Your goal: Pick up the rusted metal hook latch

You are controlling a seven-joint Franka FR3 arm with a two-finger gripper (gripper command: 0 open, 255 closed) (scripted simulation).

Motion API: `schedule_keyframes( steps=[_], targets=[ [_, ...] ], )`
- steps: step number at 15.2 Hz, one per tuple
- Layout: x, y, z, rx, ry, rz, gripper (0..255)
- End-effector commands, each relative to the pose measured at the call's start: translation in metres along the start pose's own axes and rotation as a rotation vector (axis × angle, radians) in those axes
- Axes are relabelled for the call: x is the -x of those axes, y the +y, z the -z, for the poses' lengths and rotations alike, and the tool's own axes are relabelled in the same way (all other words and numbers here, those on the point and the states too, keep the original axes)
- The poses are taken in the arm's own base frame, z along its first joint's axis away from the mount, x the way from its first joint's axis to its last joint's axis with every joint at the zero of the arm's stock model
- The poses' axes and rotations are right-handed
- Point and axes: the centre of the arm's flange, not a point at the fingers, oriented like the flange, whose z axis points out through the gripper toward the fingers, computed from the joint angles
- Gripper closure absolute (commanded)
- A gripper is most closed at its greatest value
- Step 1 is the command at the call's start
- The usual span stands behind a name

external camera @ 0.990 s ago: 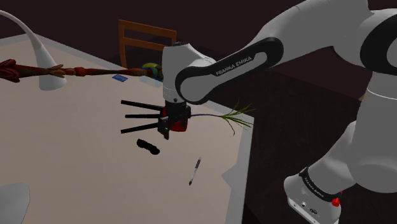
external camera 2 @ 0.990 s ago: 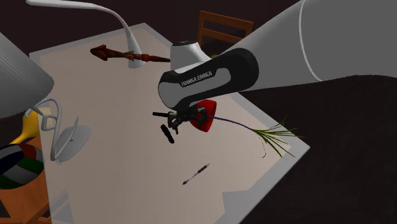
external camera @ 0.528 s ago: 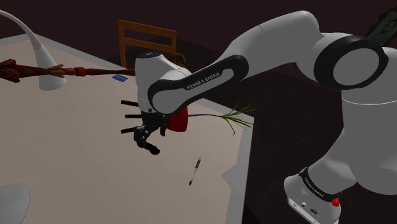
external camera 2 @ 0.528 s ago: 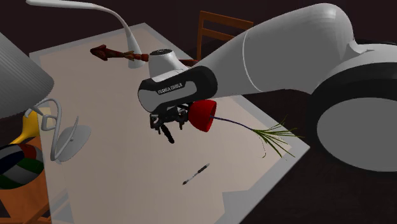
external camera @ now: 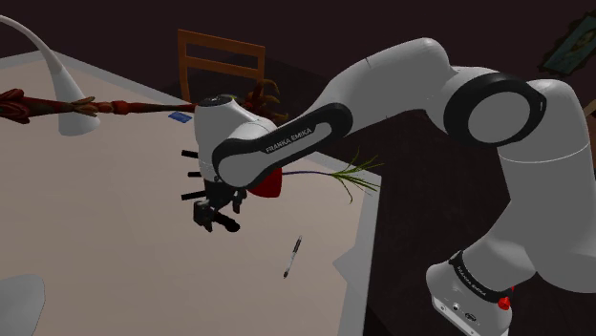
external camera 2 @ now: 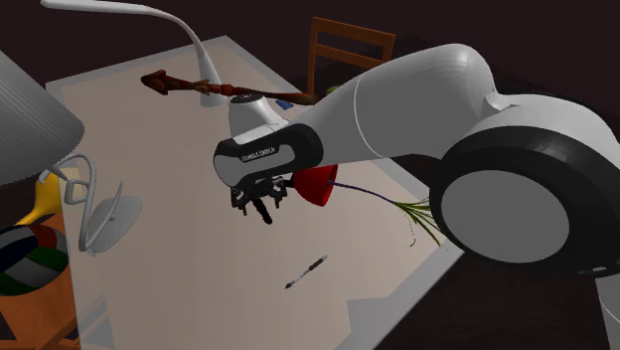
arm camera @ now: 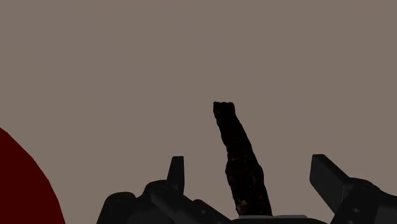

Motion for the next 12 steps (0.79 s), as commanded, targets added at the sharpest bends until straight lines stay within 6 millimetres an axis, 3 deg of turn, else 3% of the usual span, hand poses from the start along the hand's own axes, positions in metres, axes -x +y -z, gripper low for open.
schedule_keyframes(
  steps=[1, 2, 3, 12],
  targets=[
    [-0.0013, 0.0008, -0.008, 0.0, 0.0, 0.0, 0],
    [-0.0014, 0.0007, -0.008, 0.0, 0.0, 0.0, 0],
    [-0.0015, 0.0003, -0.0081, 0.0, 0.0, 0.0, 255],
    [-0.0014, 0.0007, -0.0079, 0.0, 0.0, 0.0, 255]
  ],
)
